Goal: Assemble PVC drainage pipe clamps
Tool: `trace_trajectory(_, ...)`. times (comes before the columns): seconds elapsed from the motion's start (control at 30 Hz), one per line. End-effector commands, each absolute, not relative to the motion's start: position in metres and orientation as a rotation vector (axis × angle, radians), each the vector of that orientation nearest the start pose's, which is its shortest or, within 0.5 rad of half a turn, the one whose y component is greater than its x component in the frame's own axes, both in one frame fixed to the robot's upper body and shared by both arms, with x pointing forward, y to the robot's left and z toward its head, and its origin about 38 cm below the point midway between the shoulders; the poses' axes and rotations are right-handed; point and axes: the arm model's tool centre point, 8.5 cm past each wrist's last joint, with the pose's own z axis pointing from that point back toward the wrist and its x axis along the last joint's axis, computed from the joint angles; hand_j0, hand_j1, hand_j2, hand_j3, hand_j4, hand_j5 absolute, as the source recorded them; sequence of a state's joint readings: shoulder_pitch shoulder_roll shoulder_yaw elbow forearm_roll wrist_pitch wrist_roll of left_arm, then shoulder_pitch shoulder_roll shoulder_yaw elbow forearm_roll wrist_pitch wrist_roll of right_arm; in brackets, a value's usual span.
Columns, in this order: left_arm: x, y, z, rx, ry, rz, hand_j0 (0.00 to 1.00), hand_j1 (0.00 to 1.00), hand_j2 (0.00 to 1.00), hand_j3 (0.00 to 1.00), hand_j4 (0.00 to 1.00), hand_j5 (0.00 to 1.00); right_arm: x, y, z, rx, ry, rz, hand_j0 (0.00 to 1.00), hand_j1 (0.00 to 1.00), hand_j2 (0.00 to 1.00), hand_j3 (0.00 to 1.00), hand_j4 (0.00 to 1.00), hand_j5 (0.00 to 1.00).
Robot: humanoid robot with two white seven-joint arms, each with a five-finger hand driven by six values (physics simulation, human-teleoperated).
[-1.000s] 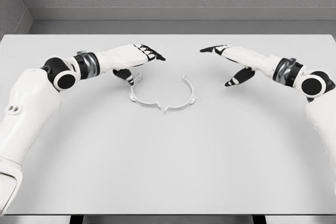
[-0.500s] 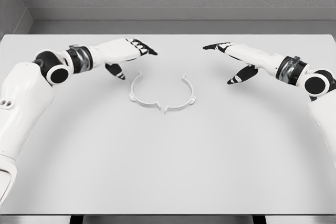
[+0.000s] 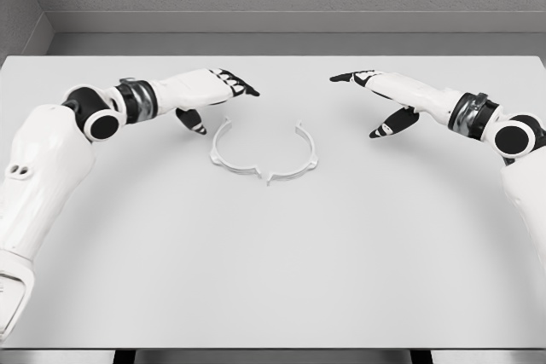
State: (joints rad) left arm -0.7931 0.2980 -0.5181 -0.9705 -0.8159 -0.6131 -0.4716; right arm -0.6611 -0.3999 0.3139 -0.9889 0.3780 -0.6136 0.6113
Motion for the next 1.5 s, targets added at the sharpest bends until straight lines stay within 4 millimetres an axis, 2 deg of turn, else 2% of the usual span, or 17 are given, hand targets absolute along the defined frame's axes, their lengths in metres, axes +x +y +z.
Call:
trace_trajectory(0.0, 0.522, 0.186, 0.159, 0.431, -1.402, -2.022, 1.0, 1.0, 1.0, 1.0, 1.0, 1.0, 0.501, -0.277, 0.163, -0.187, -1.563, 1.567, 1.0, 1.0, 1.0, 1.0, 1.0, 1.0)
trace_trajectory(0.07, 0.522, 0.179, 0.156, 0.416, -1.406, -2.021, 1.0, 1.0, 1.0, 1.0, 1.0, 1.0, 0.501, -0.277, 0.163, -0.187, -1.563, 1.567, 1.0, 1.0, 1.0, 1.0, 1.0, 1.0)
trace_trajectory(0.3, 0.522, 0.18, 0.152, 0.408, -1.398, -2.015, 1.0, 1.0, 1.0, 1.0, 1.0, 1.0, 0.501, -0.277, 0.163, -0.186, -1.561, 1.567, 1.0, 1.0, 1.0, 1.0, 1.0, 1.0)
trace_trajectory(0.8, 0.52, 0.145, 0.156, 0.365, -1.454, -2.033, 1.0, 1.0, 1.0, 1.0, 1.0, 1.0, 0.502, -0.276, 0.163, -0.186, -1.564, 1.567, 1.0, 1.0, 1.0, 1.0, 1.0, 1.0)
trace_trajectory(0.97, 0.522, 0.146, 0.159, 0.372, -1.455, -2.034, 1.0, 1.0, 1.0, 1.0, 1.0, 1.0, 0.501, -0.276, 0.163, -0.185, -1.563, 1.568, 1.0, 1.0, 1.0, 1.0, 1.0, 1.0)
trace_trajectory(1.03, 0.527, 0.16, 0.166, 0.407, -1.441, -2.027, 1.0, 1.0, 1.0, 1.0, 1.0, 1.0, 0.501, -0.275, 0.163, -0.184, -1.564, 1.568, 1.0, 1.0, 1.0, 1.0, 1.0, 1.0)
trace_trajectory(1.1, 0.533, 0.193, 0.172, 0.466, -1.393, -2.014, 1.0, 1.0, 1.0, 1.0, 1.0, 1.0, 0.501, -0.275, 0.162, -0.183, -1.562, 1.569, 1.0, 1.0, 1.0, 1.0, 1.0, 1.0)
trace_trajectory(1.17, 0.536, 0.229, 0.181, 0.532, -1.336, -2.007, 1.0, 1.0, 1.0, 1.0, 1.0, 1.0, 0.501, -0.274, 0.162, -0.181, -1.563, 1.569, 1.0, 1.0, 1.0, 1.0, 1.0, 1.0)
trace_trajectory(1.23, 0.536, 0.288, 0.196, 0.608, -1.293, -1.929, 1.0, 1.0, 1.0, 1.0, 1.0, 1.0, 0.502, -0.267, 0.162, -0.171, -1.572, 1.576, 1.0, 1.0, 1.0, 1.0, 1.0, 1.0)
trace_trajectory(1.27, 0.533, 0.31, 0.205, 0.596, -1.326, -1.848, 1.0, 1.0, 1.0, 1.0, 1.0, 1.0, 0.503, -0.26, 0.162, -0.16, -1.581, 1.576, 1.0, 1.0, 1.0, 1.0, 1.0, 1.0)
trace_trajectory(1.3, 0.53, 0.324, 0.211, 0.563, -1.362, -1.788, 1.0, 1.0, 1.0, 1.0, 1.0, 1.0, 0.504, -0.252, 0.162, -0.147, -1.593, 1.576, 1.0, 1.0, 1.0, 1.0, 1.0, 1.0)
trace_trajectory(1.37, 0.527, 0.331, 0.22, 0.521, -1.4, -1.746, 1.0, 1.0, 1.0, 1.0, 1.0, 1.0, 0.506, -0.244, 0.166, -0.142, -1.605, 1.587, 1.0, 1.0, 1.0, 1.0, 1.0, 1.0)
trace_trajectory(1.4, 0.523, 0.343, 0.228, 0.518, -1.423, -1.715, 1.0, 1.0, 1.0, 1.0, 1.0, 1.0, 0.507, -0.235, 0.167, -0.125, -1.62, 1.586, 1.0, 1.0, 1.0, 1.0, 1.0, 1.0)
trace_trajectory(1.43, 0.516, 0.356, 0.242, 0.518, -1.461, -1.69, 1.0, 1.0, 1.0, 1.0, 1.0, 1.0, 0.506, -0.228, 0.165, -0.112, -1.62, 1.598, 1.0, 1.0, 1.0, 1.0, 1.0, 1.0)
trace_trajectory(1.47, 0.51, 0.354, 0.262, 0.543, -1.507, -1.716, 1.0, 1.0, 1.0, 1.0, 1.0, 1.0, 0.505, -0.219, 0.161, -0.095, -1.617, 1.614, 1.0, 1.0, 1.0, 1.0, 1.0, 1.0)
